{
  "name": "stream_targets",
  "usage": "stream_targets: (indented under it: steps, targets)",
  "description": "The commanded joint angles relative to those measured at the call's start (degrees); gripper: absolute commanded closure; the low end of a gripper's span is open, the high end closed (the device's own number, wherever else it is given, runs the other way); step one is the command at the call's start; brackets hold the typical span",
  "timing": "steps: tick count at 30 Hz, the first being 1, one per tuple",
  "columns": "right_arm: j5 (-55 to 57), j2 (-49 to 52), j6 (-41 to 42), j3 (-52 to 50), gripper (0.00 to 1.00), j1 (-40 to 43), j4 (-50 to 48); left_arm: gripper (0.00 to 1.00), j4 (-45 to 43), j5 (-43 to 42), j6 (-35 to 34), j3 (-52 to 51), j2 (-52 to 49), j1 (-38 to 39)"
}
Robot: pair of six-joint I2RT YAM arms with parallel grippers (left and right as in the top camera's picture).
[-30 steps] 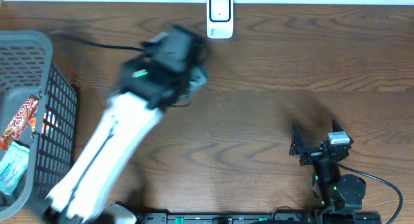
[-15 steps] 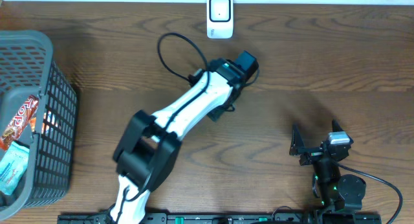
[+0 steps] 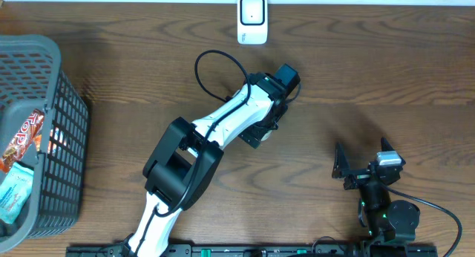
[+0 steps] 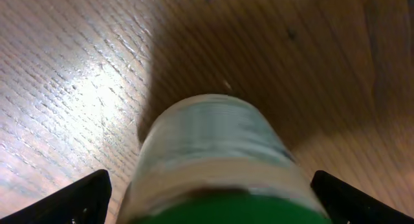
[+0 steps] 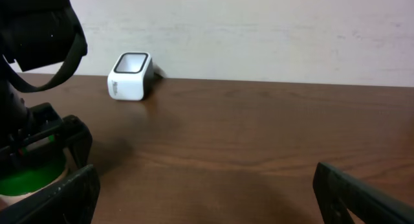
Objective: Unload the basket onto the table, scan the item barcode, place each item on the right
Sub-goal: 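Carry the jar with the left gripper and set it on the table centre, then return the left gripper to the basket and grasp the orange snack box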
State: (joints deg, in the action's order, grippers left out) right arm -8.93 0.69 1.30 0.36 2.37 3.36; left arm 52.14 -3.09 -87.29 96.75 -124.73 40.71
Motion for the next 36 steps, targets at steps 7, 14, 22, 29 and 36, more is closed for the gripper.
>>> stream_targets:
  steps: [7,14,22,29,36]
  targets:
    - [0.26,-0.31,0.81,-0.02,0.01,-0.22,0.24,0.01,0.61,3.52,32.72,12.57,20.68,-5.11]
    - [0.26,-0.31,0.81,-0.02,0.01,-0.22,0.24,0.01,15.04,6.14,45.29,20.65,41.00,-26.62]
    - [0.26,-0.31,0.81,-0.02,0.01,-0.22,0.24,0.00,29.66,6.99,45.72,20.31,49.24,-72.11]
    - [0.26,-0.31,0.79,-0.02,0.01,-0.22,0.24,0.02,32.94,3.54,49.40,14.01,38.99,-84.56]
    - [0.26,-0.31,0.79,-0.02,0.01,-0.22,0.24,0.02,31.91,3.56,30.73,4.42,26.38,-84.35]
